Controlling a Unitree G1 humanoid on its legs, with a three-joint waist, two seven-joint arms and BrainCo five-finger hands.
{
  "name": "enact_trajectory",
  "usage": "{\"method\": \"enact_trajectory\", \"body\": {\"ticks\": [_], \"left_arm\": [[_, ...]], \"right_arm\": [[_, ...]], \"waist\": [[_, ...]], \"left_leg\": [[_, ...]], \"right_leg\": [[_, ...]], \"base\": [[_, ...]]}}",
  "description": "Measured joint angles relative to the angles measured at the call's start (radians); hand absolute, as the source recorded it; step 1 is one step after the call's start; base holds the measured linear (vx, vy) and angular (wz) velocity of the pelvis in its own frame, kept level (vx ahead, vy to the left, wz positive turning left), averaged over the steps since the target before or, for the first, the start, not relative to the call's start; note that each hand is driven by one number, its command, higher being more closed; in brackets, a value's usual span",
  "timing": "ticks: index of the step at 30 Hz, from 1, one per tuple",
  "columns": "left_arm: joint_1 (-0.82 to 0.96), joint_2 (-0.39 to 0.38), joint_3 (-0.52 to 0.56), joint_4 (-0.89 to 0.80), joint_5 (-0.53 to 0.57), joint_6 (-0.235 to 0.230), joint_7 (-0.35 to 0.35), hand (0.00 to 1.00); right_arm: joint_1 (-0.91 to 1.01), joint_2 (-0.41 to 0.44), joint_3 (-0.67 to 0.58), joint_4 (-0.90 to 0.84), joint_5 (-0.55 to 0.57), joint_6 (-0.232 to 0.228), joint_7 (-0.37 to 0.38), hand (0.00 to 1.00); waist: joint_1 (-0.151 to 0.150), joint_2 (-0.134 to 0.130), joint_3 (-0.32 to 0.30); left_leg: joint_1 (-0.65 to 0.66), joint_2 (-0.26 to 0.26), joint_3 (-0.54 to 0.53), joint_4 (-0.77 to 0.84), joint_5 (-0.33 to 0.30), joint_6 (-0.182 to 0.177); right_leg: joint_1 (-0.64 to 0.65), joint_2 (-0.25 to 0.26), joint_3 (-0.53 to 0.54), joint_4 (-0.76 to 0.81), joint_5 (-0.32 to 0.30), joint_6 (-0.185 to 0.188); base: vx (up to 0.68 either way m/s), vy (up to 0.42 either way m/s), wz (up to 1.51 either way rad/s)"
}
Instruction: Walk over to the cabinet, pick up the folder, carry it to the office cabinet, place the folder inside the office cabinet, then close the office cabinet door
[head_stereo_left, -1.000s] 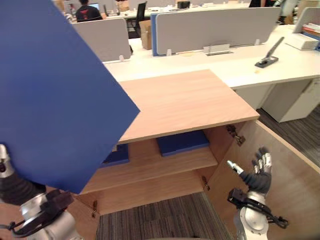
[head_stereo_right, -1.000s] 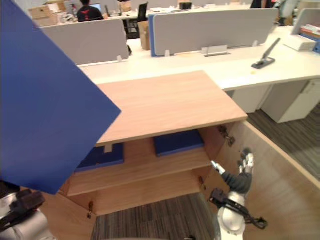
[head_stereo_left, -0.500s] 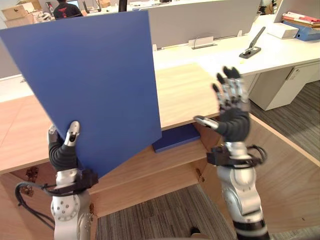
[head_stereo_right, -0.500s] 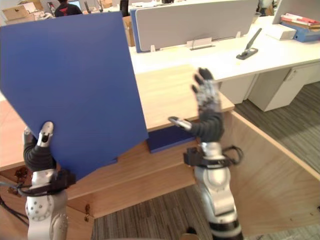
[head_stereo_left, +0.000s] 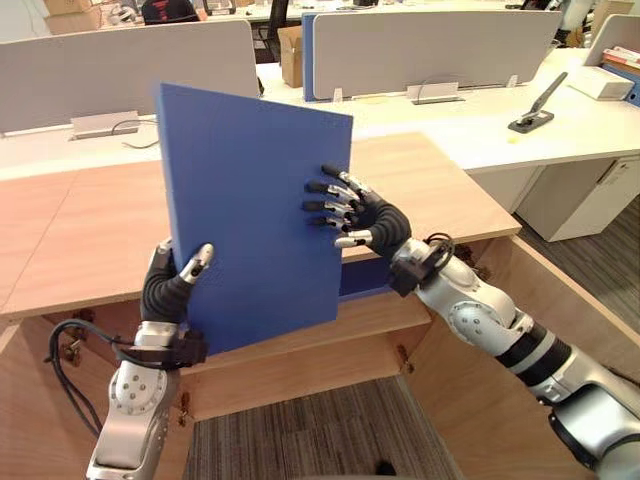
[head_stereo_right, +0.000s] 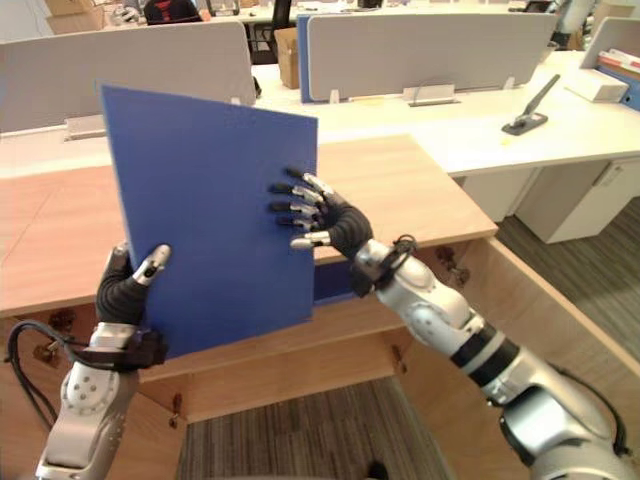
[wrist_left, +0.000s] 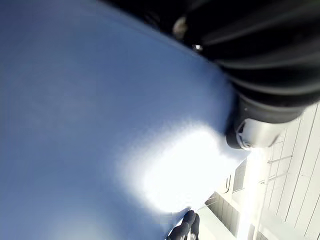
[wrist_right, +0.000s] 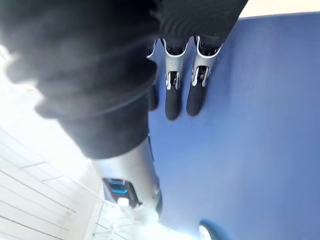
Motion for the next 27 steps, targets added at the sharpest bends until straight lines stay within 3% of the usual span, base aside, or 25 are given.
{"method": "enact_trajectory", "body": {"ticks": [11, 16, 21, 27], "left_arm": [[-0.033, 0.005, -0.041, 0.015, -0.028, 0.046, 0.019, 1.0], [-0.032, 0.005, -0.032, 0.014, -0.025, 0.052, 0.017, 1.0], [-0.02, -0.021, 0.076, 0.013, -0.022, 0.037, -0.013, 1.0], [-0.019, -0.116, 0.214, 0.003, -0.04, 0.009, 0.016, 1.0]], "right_arm": [[-0.004, 0.08, -0.067, 0.091, -0.019, -0.005, -0.039, 0.0], [0.047, 0.084, -0.205, 0.11, -0.084, -0.006, -0.065, 0.0], [0.227, 0.114, -0.46, 0.029, -0.238, -0.013, -0.096, 0.0], [0.292, 0.155, -0.529, -0.042, -0.448, -0.036, -0.128, 0.0]], "waist": [[0.0, -0.001, -0.001], [-0.002, -0.004, -0.003], [-0.009, -0.016, -0.013], [-0.015, -0.017, -0.016]], "left_leg": [[0.003, 0.0, -0.041, -0.038, 0.034, -0.003], [0.004, 0.0, -0.052, -0.056, 0.05, -0.003], [0.004, 0.0, -0.05, -0.06, 0.05, -0.003], [0.005, 0.002, -0.034, -0.059, 0.048, -0.004]], "right_leg": [[0.021, -0.002, -0.04, -0.011, 0.003, -0.004], [0.02, -0.001, -0.058, -0.014, 0.005, -0.006], [0.021, -0.001, -0.058, -0.019, 0.006, -0.005], [0.021, 0.006, -0.037, -0.041, 0.022, -0.008]], "base": [[-0.01, 0.0, 0.12], [-0.01, 0.0, 0.07], [0.0, 0.0, 0.0], [-0.02, 0.004, -0.09]]}}
